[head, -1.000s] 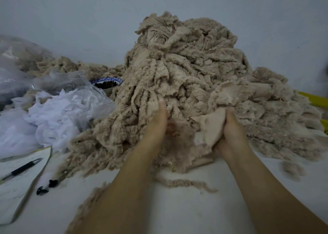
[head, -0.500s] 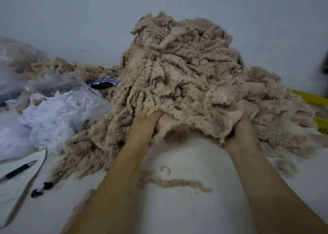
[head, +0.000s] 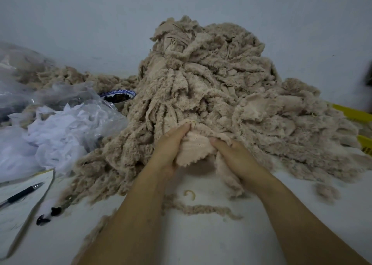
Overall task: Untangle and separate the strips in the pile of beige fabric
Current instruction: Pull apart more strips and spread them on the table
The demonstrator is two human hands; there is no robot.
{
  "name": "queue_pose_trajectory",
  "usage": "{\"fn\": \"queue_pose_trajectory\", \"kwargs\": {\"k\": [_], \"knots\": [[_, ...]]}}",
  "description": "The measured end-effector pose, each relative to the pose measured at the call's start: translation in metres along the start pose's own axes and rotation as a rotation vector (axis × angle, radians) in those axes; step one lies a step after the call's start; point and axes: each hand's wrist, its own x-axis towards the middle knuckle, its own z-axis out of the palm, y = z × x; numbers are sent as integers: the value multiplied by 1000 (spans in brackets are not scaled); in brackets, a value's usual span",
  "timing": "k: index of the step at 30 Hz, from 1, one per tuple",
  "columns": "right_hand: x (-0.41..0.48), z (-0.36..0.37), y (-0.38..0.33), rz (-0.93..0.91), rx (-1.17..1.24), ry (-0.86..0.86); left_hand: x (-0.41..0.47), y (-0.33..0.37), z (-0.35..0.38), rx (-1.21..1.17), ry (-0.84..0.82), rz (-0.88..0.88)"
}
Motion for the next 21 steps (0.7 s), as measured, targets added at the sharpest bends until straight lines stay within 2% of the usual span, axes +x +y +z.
{"fn": "queue_pose_trajectory", "kwargs": {"k": [4, 5, 6, 8, 9, 10, 11, 13, 15, 16, 18, 21], "knots": [[-3, 0, -1, 107, -34, 22, 9, -1, -5, -211, 116, -66], [-1, -4, -3, 95, 91, 58, 10, -1, -8, -211, 122, -36], [1, -9, -6, 41, 345, 63, 12, -1, -12, -140, 149, 21], [7, -26, -12, -118, 916, 40, 15, -6, -16, 200, 223, 173], [11, -32, -9, -145, 1023, 120, 14, -10, -16, 419, 235, 265], [13, -35, -6, -128, 953, 234, 13, -14, -13, 613, 198, 348], [14, -32, 0, -86, 751, 340, 13, -20, -9, 804, 111, 379], [17, -23, 10, -1, 328, 507, 17, -37, -3, 1189, -64, 335], [16, -16, 13, 12, 149, 627, 17, -44, 1, 1408, -69, 377], [15, -14, 13, 3, 111, 655, 16, -42, 1, 1384, -39, 420], [16, -12, 15, -8, 60, 592, 13, -37, 3, 1240, -29, 458], [13, 0, 17, 77, -64, 312, 2, -36, 12, 1128, -298, 471]]}}
